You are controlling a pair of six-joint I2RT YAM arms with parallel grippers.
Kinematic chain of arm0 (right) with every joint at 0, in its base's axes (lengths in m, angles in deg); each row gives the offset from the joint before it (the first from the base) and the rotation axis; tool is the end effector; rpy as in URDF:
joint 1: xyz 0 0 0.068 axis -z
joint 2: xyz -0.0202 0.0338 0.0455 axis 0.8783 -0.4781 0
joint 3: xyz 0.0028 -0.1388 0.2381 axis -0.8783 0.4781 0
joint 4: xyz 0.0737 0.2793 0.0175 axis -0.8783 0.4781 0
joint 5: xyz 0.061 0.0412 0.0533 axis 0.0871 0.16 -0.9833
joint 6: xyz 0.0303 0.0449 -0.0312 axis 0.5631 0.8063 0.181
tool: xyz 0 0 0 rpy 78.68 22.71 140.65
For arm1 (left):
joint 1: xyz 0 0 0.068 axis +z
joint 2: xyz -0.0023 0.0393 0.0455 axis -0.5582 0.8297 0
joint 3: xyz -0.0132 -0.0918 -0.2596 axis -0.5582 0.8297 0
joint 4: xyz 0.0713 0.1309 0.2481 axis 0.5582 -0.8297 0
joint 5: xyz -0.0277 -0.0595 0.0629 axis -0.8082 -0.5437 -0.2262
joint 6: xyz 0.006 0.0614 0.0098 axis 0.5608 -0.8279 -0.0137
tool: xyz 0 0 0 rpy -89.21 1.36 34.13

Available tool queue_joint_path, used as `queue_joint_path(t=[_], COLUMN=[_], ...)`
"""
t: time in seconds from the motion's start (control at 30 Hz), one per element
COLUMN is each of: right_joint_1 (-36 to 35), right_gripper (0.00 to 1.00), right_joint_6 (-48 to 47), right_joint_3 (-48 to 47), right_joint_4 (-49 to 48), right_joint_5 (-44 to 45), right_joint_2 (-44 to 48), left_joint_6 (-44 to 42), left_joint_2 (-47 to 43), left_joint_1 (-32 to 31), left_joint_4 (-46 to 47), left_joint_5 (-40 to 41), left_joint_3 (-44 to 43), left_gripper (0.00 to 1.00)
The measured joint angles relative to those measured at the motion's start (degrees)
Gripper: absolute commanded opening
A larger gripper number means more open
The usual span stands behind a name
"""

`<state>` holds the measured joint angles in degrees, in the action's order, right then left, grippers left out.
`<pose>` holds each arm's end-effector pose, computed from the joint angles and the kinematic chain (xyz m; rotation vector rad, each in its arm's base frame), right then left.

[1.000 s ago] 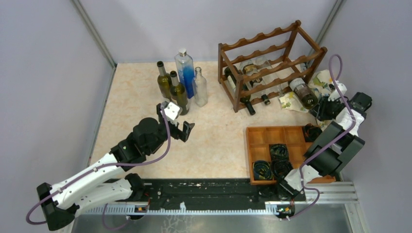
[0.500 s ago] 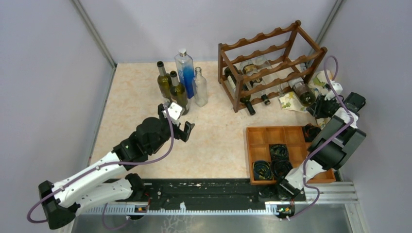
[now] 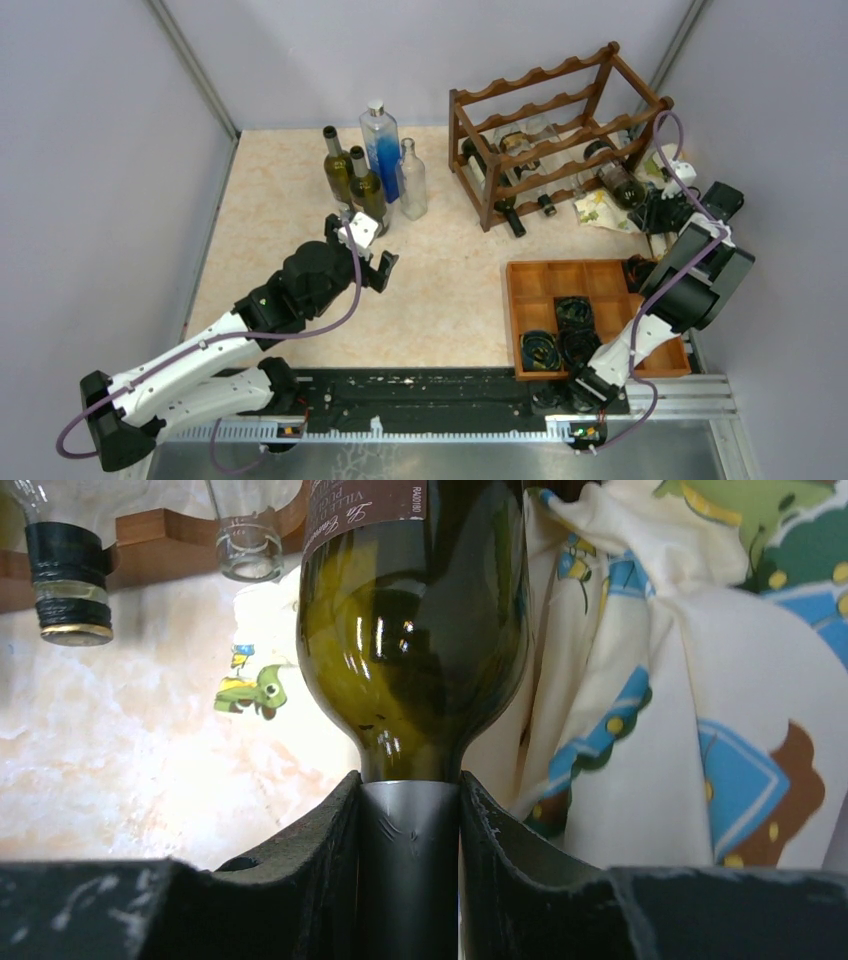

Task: Put the wine bottle on the wine rack
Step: Place the wine bottle in the wine rack.

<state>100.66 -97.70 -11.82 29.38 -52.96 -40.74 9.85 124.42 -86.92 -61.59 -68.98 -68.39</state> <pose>0.3393 -0.2322 0.1733 -0.2149 2.1039 0.2639 0.1549 -0.1782 0.3108 0.6494 1.6975 -0.2784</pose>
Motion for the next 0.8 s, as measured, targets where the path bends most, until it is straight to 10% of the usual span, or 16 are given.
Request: queue_joint_path(t=[0.8], right_joint_1=[-7.0], right_gripper=[0.0], right_joint_6=[2.7], right_joint_3=[-1.9], right_joint_4=[-18.0], right_joint_5=[0.0], right_joint_2=[-7.7], left_joint_6=[-2.6], left_joint_2=[1.2], left_joint_1=[0.0], left_joint_4=[0.2], left_joint_5=[0.2], left_joint_3=[1.3], left_gripper=[0.95])
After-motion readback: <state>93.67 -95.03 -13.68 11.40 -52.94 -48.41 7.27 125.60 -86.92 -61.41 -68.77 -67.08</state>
